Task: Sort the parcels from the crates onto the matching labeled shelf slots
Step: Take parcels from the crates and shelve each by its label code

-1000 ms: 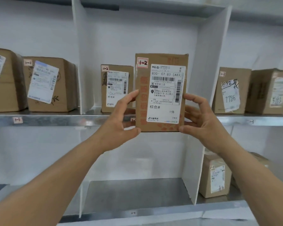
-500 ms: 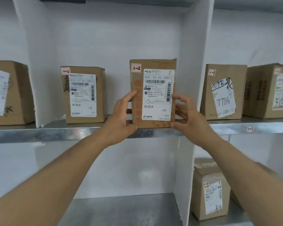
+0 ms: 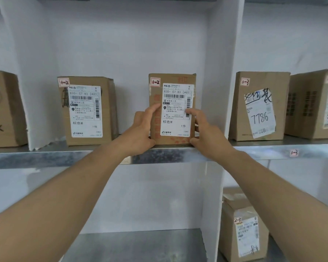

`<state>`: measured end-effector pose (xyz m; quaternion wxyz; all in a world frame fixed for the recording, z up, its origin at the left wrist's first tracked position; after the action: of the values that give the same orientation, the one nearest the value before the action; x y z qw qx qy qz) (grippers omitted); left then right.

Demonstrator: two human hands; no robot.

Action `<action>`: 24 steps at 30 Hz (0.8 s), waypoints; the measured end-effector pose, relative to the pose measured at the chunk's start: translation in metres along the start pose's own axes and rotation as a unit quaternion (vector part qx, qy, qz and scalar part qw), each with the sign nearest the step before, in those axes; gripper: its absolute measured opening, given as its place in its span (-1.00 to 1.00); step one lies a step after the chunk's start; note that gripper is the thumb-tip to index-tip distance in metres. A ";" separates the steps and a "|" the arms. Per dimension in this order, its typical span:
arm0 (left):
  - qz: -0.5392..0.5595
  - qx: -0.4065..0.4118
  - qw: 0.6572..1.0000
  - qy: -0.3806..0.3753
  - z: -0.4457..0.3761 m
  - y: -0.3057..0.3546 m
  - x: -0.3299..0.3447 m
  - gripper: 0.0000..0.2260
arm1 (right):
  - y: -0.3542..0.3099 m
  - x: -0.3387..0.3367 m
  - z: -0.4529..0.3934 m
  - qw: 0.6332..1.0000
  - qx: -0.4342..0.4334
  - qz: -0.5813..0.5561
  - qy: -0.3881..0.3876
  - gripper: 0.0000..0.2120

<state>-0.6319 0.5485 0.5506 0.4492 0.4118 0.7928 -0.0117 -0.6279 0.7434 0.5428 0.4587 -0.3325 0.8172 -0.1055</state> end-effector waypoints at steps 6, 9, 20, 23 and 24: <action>-0.012 -0.010 1.000 -0.005 -0.011 -0.003 0.005 -0.08 | 0.007 0.004 -0.013 0.999 0.002 0.038 0.007 -0.27; -0.022 -0.009 1.000 0.000 -0.013 -0.005 0.008 -0.09 | 0.010 0.005 -0.016 1.000 0.004 0.030 0.006 -0.27; -0.040 -0.010 0.999 0.013 -0.007 -0.001 0.007 -0.11 | 0.012 0.011 -0.017 0.999 -0.028 0.033 0.019 -0.35; -0.063 -0.013 0.997 0.039 0.001 0.006 0.002 -0.21 | 0.008 0.008 -0.013 0.997 -0.030 0.060 0.041 -0.45; -0.083 -0.010 0.995 0.062 0.006 0.008 0.000 -0.28 | 0.004 0.007 -0.009 0.993 -0.047 0.081 0.067 -0.51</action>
<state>-0.6227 0.5517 0.5500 0.4007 0.3403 0.8505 -0.0153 -0.6400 0.7407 0.5414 0.3935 -0.2789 0.8745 -0.0519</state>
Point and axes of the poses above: each hand's wrist, its own z-axis away from the middle knuckle, its own x-axis out of the palm, y = z × x, the point moved 3 cm from there along -z, towards the middle knuckle, and after that the axes turned 9 degrees about x, right-handed, at the moved point
